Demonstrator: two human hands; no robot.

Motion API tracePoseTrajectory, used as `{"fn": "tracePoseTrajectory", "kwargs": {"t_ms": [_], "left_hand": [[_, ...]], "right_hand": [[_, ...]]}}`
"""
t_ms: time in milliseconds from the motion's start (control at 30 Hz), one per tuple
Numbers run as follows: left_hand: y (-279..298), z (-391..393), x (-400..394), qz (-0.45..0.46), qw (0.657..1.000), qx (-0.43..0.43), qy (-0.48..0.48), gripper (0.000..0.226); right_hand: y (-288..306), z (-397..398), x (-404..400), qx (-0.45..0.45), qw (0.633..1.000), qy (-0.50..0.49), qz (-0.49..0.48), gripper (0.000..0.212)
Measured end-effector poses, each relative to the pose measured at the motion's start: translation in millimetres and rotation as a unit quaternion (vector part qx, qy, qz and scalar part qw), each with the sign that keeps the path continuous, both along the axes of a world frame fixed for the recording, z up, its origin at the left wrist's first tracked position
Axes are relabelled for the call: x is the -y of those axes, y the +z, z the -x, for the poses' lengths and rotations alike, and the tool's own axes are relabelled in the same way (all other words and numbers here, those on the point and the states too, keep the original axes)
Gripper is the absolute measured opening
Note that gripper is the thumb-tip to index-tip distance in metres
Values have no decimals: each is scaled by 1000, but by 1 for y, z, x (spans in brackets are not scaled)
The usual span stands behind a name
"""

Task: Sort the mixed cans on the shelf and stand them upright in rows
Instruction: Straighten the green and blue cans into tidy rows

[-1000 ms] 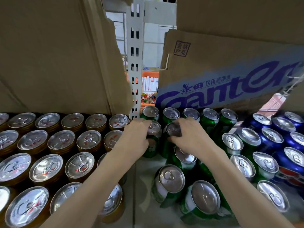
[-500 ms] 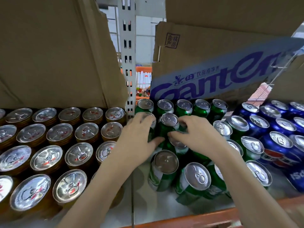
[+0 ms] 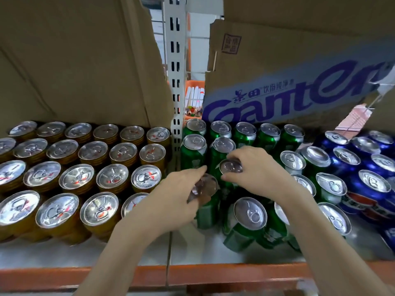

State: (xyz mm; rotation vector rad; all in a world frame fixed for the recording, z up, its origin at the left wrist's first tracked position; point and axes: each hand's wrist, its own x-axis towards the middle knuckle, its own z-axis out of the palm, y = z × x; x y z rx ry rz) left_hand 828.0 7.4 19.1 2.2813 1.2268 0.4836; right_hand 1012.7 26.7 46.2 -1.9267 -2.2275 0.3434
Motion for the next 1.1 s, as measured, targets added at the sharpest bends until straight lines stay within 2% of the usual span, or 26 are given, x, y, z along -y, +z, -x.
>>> {"fn": "tracePoseTrajectory", "kwargs": {"t_ms": [133,300,400,567,667,767,867,933,1033,1100], "left_hand": [[7,6,-10,4,998,-56,8,66],[8,5,-24,9,995,-84,50,66],[7,2,-27,11,995,-82,54,64],[14,6,-34,79,996,-49,1,74],[14,7,-42,50,994,-92,-8,62],[10,6,-40,35,993,-108,-24,54],[10,10,-38,55,992,-83,-72,60],[13,15,-42,56,990,-99,-87,62],[20,17,-41,8,991,-112,-69,61],[20,10,-34,-24,994,-103,-34,74]], "right_hand": [[1,-2,-2,-19,999,34,-2,43],[2,2,-3,-27,998,65,-5,42],[1,0,-5,-25,995,92,4,51],[-5,-2,-3,-2,997,80,-1,42],[-7,-3,2,-3,998,56,-11,34],[-9,-4,5,-12,998,57,-6,39],[-8,-4,6,-7,997,76,5,43],[-7,-4,7,-9,997,83,8,45],[-6,-5,7,-12,996,90,11,49],[-6,-6,7,-16,996,87,9,50]]}}
